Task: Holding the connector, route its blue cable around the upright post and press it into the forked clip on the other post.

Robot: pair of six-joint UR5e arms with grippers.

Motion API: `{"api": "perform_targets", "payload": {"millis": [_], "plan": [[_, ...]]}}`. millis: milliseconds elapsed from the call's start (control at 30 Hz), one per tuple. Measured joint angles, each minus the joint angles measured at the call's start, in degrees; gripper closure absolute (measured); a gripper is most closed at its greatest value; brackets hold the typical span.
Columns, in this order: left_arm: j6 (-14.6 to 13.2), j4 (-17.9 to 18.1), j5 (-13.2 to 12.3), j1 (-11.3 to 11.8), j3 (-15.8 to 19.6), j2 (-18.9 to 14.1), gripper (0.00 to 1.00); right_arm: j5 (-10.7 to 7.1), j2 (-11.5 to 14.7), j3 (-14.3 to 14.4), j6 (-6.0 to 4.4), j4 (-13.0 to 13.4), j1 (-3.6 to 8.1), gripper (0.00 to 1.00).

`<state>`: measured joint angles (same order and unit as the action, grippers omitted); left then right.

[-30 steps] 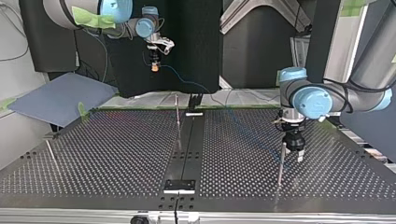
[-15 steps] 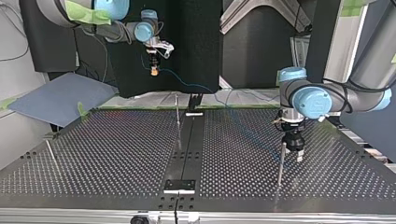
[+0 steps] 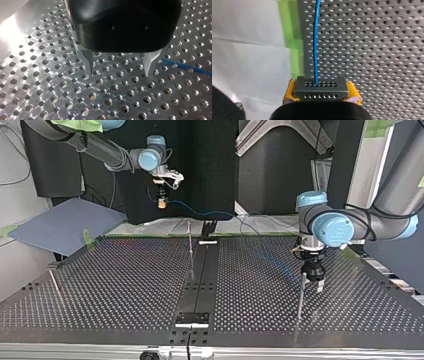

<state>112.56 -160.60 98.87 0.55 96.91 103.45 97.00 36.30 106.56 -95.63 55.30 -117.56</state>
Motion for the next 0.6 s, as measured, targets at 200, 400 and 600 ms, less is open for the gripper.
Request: {"api": "perform_targets", "payload": {"millis": [200, 400, 600], "plan": [[1.54, -1.37, 0.10, -0.29, 0.00, -0.09, 0.01, -0.12, 3.12, 0.00, 0.19, -0.74, 0.80, 1.00], [4.05, -1.88, -1.99, -0.75, 0.89, -0.64, 0.01, -0.13, 5.95, -0.01, 0.23, -1.08, 1.23, 1.00], [6.96, -0.24, -3.22, 0.42, 3.55, -3.06, 0.01, -0.35, 7.82, 0.00, 0.20, -1.09, 1.31, 1.00]]}}
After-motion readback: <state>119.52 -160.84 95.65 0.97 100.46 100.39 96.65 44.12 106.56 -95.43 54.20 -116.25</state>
